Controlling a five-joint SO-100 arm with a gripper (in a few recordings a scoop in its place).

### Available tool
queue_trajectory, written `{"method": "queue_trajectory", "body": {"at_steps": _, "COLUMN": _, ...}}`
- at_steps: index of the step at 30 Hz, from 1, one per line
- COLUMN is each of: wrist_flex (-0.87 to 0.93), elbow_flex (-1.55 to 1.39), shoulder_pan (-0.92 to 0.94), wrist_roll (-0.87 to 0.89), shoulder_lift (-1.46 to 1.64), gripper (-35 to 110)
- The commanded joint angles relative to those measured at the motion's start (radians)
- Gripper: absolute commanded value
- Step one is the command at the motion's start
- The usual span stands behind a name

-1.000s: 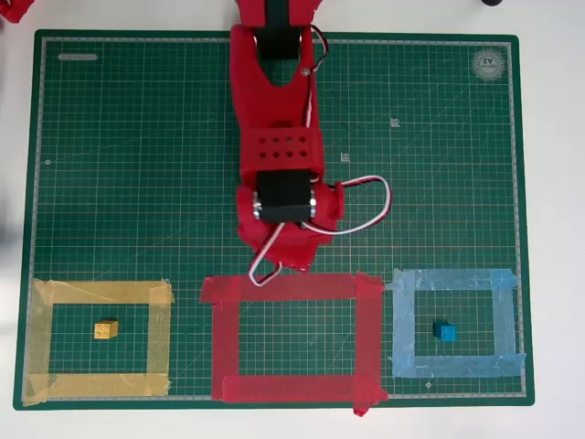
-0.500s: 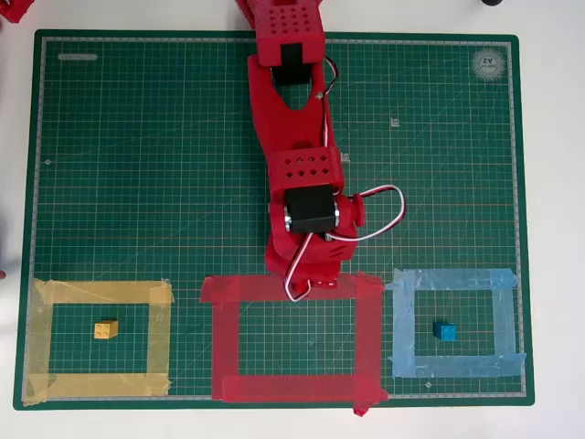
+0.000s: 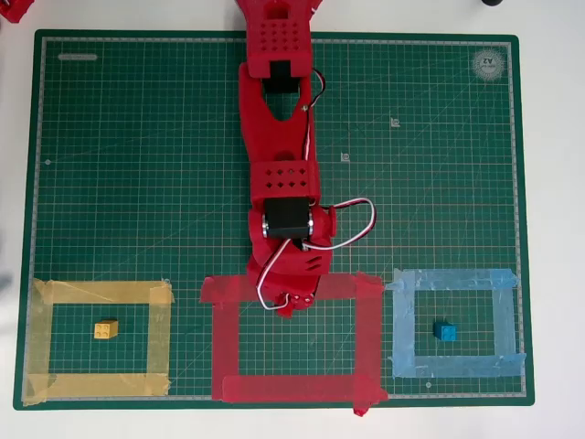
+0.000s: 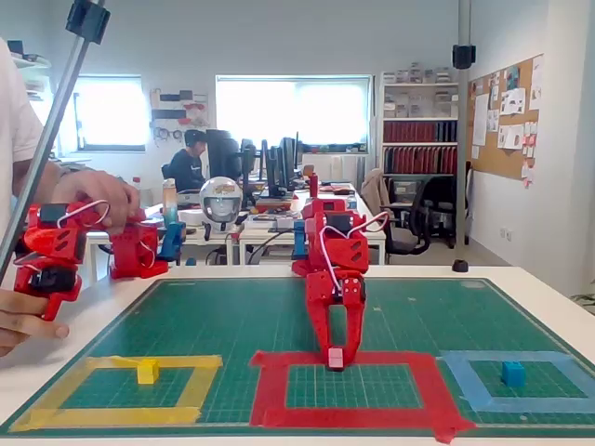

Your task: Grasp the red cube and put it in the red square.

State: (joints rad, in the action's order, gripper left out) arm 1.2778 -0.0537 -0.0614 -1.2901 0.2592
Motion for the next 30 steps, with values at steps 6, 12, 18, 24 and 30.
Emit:
{"method": "queue_trajectory", "body": {"at_steps": 6, "wrist_flex": -0.012, "elbow_flex": 0.003, "shoulder_pan": 0.008, "wrist_roll": -0.018, "shoulder_lift": 0.032, "gripper": 0}}
{"method": "queue_trajectory", "body": {"at_steps": 12, "wrist_flex": -0.011, "elbow_flex": 0.002, "shoulder_pan": 0.011, "wrist_roll": -0.006, "shoulder_lift": 0.034, "gripper": 3}}
{"method": "queue_trajectory", "body": {"at_steps": 18, "wrist_flex": -0.005, "elbow_flex": 0.005, "shoulder_pan": 0.012, "wrist_roll": -0.005, "shoulder_lift": 0.049, "gripper": 4}}
{"method": "queue_trajectory", "body": {"at_steps": 24, "wrist_flex": -0.003, "elbow_flex": 0.011, "shoulder_pan": 0.014, "wrist_roll": -0.005, "shoulder_lift": 0.057, "gripper": 6}}
{"method": "queue_trajectory", "body": {"at_steps": 30, "wrist_flex": -0.003, "elbow_flex": 0.011, "shoulder_pan": 0.014, "wrist_roll": -0.005, "shoulder_lift": 0.060, "gripper": 9}}
